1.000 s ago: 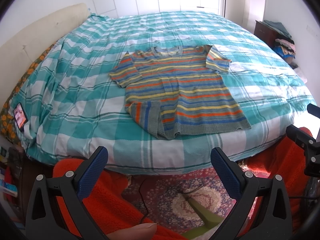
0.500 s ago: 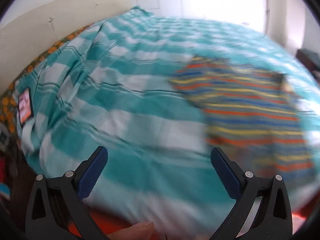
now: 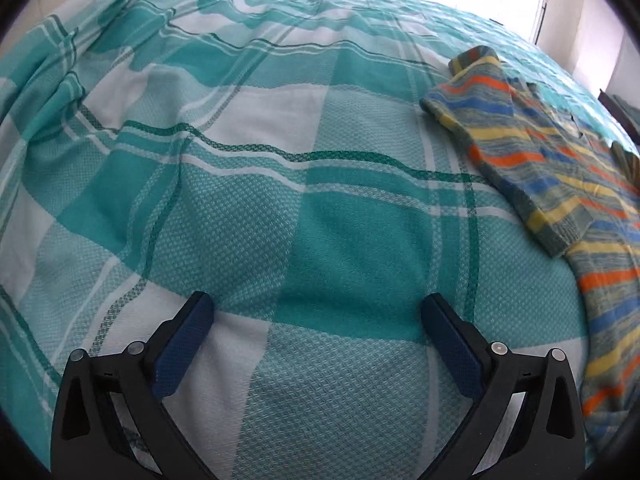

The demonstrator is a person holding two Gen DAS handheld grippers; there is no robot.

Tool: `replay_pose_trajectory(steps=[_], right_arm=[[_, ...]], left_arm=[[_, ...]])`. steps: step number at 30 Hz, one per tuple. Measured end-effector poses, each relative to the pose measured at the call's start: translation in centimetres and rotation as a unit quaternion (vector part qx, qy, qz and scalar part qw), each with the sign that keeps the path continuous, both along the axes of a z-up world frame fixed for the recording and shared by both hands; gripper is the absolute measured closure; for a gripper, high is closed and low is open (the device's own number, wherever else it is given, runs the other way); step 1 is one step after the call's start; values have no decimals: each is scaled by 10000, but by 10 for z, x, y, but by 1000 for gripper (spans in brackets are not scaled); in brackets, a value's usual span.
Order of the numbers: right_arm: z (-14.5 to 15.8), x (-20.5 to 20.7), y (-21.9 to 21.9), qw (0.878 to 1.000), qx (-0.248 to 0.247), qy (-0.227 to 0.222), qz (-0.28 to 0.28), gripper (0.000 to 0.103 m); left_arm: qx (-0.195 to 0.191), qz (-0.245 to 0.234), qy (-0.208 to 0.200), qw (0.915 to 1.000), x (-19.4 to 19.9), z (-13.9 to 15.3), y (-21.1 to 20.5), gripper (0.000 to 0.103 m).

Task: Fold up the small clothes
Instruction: 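Move both tools over the bed toward the ribbed hem of the sweater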

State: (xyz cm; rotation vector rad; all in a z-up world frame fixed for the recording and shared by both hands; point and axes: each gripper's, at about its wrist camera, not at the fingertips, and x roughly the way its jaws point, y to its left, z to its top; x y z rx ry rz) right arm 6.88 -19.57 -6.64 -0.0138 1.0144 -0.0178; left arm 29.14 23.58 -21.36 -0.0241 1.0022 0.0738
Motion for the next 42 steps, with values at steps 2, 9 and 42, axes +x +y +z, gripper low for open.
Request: replay_pose_trajectory(steps=[2, 9, 42], right_arm=[[-3, 4, 3, 10000, 5, 57, -59, 0], [-13, 10, 16, 9995, -95, 255, -157, 0], [-7, 11, 31, 9992, 32, 138, -371, 0]], left_arm=[[46, -4, 0, 10000, -2, 0, -2, 0], [30, -6, 12, 10000, -1, 1, 0, 0], [28, -1, 11, 10000, -1, 1, -1, 0]])
